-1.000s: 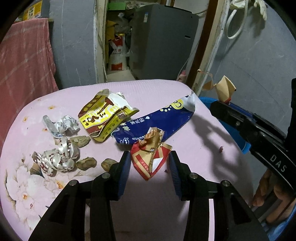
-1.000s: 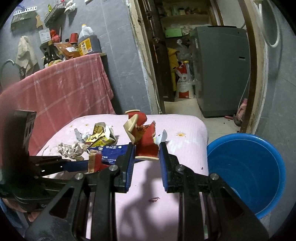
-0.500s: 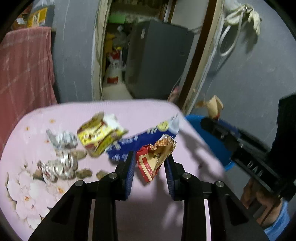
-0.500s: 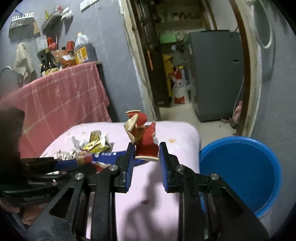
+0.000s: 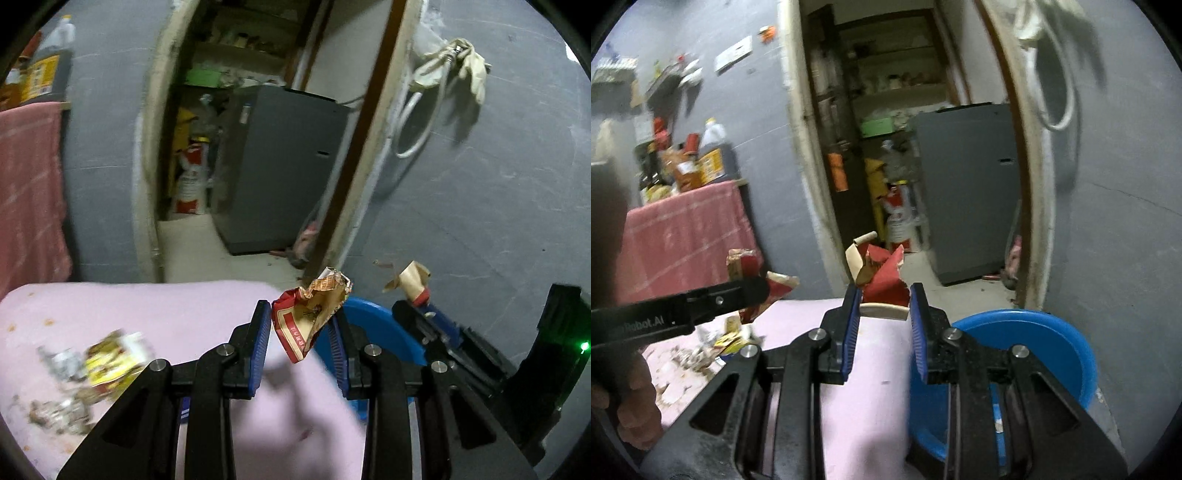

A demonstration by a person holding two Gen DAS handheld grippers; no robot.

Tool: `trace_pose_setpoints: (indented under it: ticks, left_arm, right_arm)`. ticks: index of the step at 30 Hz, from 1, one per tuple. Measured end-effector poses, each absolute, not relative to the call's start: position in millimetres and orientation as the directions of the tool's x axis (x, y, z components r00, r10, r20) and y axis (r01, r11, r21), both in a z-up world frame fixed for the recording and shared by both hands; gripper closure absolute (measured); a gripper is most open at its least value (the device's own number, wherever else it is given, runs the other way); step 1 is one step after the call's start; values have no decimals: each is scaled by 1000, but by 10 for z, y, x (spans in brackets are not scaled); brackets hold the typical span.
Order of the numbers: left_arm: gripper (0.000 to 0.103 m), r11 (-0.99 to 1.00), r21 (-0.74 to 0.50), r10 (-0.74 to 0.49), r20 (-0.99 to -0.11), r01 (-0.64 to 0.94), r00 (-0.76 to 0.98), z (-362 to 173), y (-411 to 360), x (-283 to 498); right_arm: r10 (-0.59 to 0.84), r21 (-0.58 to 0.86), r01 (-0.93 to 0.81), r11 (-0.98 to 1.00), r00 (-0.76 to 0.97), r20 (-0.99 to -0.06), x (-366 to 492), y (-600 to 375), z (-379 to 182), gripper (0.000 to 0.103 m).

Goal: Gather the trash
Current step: 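Carry both wrappers over the blue bucket and open both grippers to drop them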

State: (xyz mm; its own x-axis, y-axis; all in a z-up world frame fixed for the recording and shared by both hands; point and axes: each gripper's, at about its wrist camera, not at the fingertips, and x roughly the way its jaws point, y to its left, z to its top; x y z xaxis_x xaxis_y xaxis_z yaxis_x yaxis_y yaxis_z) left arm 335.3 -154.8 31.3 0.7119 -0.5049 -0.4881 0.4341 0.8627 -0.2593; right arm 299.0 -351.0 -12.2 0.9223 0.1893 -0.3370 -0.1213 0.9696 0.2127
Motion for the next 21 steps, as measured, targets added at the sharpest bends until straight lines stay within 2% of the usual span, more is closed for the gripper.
trace_pose_setpoints:
  ticks: [5, 11, 15, 20, 21]
  left_arm:
    - [76, 831, -258, -550, -512, 493, 659, 249, -2028, 3642]
    - [75, 818, -303, -564, -586, 488, 581, 68, -2416, 3966]
    - [71, 817, -313, -562, -623, 485, 545, -46, -2550, 4048]
    - [65, 824, -335, -555, -641, 457, 530, -126, -2556, 4115]
    - [61, 825, -341, -554, -643, 451, 528, -131, -2535, 4123]
  right_arm:
    - [124, 315, 3, 949, 916, -382, 3137, -3977, -251, 76]
    - [126, 437, 94, 895, 885, -448, 3255, -4408, -469, 73]
    - [123, 438, 105, 893, 879, -461, 3277, -4458, -494, 59]
    - [116, 444, 109, 889, 885, -450, 3263, -4465, -466, 54]
    - [112, 444, 112, 889, 887, -448, 3252, -4468, -463, 51]
